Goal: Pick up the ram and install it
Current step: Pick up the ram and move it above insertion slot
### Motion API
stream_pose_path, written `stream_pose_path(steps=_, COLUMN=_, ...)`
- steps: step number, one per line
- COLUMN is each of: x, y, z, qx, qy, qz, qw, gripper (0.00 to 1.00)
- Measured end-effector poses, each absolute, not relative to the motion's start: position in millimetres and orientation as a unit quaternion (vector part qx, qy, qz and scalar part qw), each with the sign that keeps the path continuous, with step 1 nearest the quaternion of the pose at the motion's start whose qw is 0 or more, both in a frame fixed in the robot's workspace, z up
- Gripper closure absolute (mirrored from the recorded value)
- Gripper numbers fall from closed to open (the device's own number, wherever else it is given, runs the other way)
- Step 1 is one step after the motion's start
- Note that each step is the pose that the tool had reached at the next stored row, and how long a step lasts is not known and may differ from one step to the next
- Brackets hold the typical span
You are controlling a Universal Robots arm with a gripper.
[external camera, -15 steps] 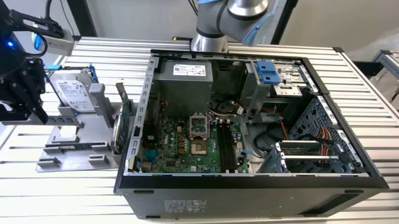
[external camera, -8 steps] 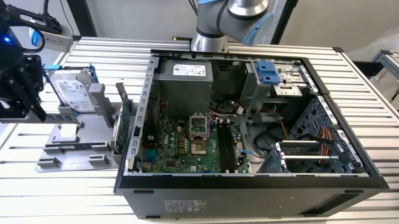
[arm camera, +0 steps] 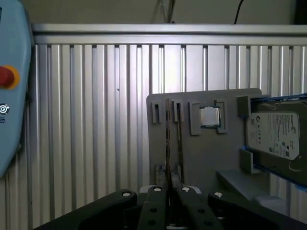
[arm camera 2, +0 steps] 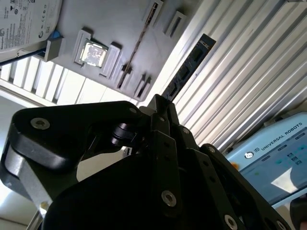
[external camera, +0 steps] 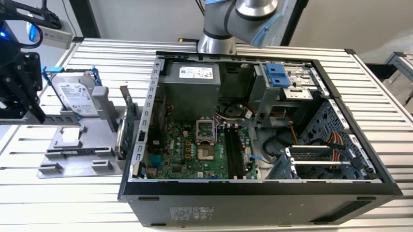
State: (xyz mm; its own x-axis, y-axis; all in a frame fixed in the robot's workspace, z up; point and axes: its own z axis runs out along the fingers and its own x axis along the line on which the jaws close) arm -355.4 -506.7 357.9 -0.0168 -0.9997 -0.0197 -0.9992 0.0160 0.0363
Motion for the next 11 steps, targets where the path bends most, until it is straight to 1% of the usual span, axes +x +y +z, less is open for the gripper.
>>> stream_pose_path(steps=11, x=-355.3, y=-506.8, z=368.1, qx=0.701, qy=-0.713, qz=-0.02, qw=0.006, gripper=1.0)
